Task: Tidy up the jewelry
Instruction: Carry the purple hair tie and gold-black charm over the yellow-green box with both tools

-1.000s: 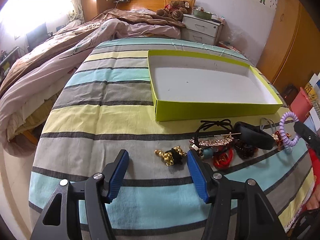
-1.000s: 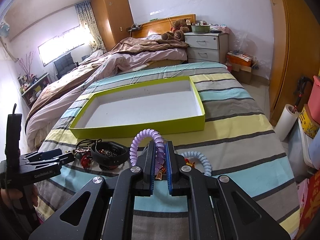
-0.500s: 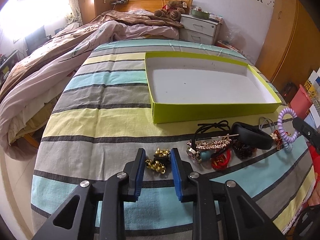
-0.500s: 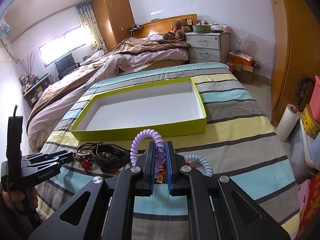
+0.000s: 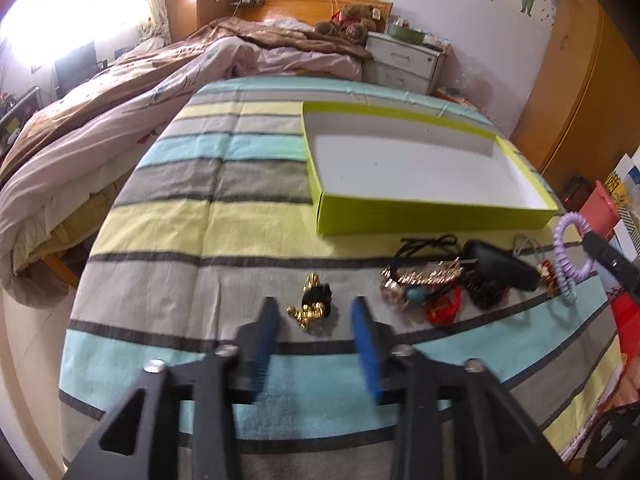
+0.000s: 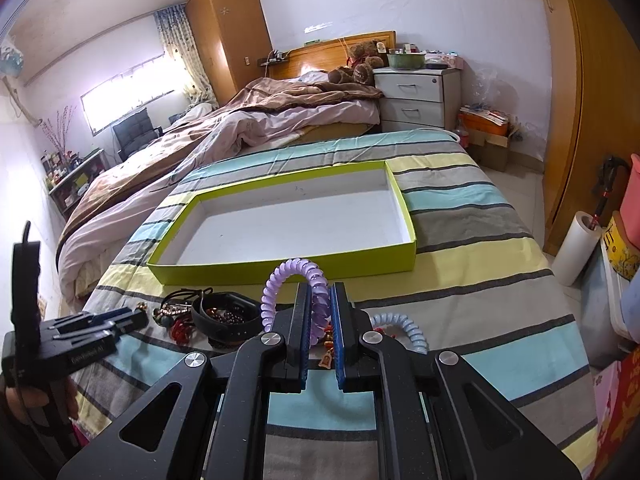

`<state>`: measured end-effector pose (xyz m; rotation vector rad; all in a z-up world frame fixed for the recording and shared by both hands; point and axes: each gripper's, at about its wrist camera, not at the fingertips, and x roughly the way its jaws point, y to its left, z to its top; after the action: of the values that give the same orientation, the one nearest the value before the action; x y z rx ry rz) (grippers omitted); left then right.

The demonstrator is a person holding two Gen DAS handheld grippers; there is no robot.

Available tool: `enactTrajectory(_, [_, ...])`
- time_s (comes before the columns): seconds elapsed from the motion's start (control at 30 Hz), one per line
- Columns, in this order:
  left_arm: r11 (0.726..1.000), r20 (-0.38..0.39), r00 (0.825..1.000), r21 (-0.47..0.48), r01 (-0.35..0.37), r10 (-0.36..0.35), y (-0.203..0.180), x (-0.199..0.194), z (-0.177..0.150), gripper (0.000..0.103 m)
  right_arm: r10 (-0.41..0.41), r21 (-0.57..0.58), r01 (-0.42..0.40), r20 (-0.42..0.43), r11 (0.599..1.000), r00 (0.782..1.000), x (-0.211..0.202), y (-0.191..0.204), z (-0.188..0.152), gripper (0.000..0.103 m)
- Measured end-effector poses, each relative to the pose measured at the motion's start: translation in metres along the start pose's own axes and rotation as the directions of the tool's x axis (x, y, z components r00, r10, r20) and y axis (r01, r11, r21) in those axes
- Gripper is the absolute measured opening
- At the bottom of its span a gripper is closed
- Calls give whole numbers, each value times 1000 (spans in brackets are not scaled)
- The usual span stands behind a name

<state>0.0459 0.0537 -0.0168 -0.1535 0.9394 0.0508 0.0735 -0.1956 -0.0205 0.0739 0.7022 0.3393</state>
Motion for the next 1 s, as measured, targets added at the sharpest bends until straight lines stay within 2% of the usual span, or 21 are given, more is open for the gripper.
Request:
enactTrajectory(0.17, [1000,6,1000,17,-17,17,-3,3,2,41,0,-2,0,-2,1000,1000,1,2,0,10])
enactTrajectory(0.23, [999,6,999,20,-32,32,-4,5,3,36,0,-2,0,-2,1000,1000,1,2,0,10])
enactTrajectory(0.3, [998,6,999,30,-46,46,-4,4,4,19,0,-3,0,-1,1000,1000,1,2,0,10])
enactTrajectory(0.33, [999,5,999,27,-42,42,-3,4,4,18,-1,-2,1,-1,1000,1000,1,2,0,10])
enactTrajectory(0.63, [999,23,999,35,-36,35,-2,-7,8,18,-2,-2,2,7,1000,1000,0,3,5,10])
enactTrajectory(1.0, [999,108,994,46,22,-27,-5,-22,68,18,10,11,-10,24,1000,1000,13,-14,51,10])
